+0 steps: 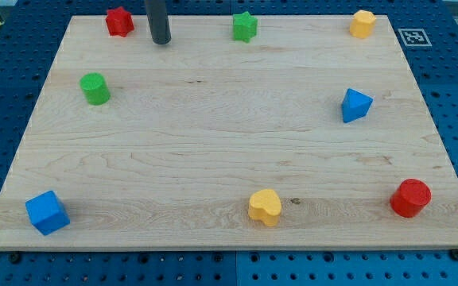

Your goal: Move the arm to the top right of the blue cube

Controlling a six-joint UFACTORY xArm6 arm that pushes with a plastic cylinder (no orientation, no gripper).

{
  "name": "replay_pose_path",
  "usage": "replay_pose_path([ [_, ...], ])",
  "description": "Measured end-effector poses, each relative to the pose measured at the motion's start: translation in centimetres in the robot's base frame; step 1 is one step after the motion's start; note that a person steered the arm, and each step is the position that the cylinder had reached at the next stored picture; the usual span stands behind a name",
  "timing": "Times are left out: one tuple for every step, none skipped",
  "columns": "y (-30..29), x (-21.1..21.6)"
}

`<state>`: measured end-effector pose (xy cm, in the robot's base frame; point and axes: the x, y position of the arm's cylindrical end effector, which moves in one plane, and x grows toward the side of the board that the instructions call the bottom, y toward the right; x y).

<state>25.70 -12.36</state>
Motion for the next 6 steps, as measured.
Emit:
replay_pose_path([
  [0.0,0.0],
  [2.2,3.7],
  [4.4,8.9],
  [4.7,13.7],
  [4.5,17.8],
  [2.2,21.4],
])
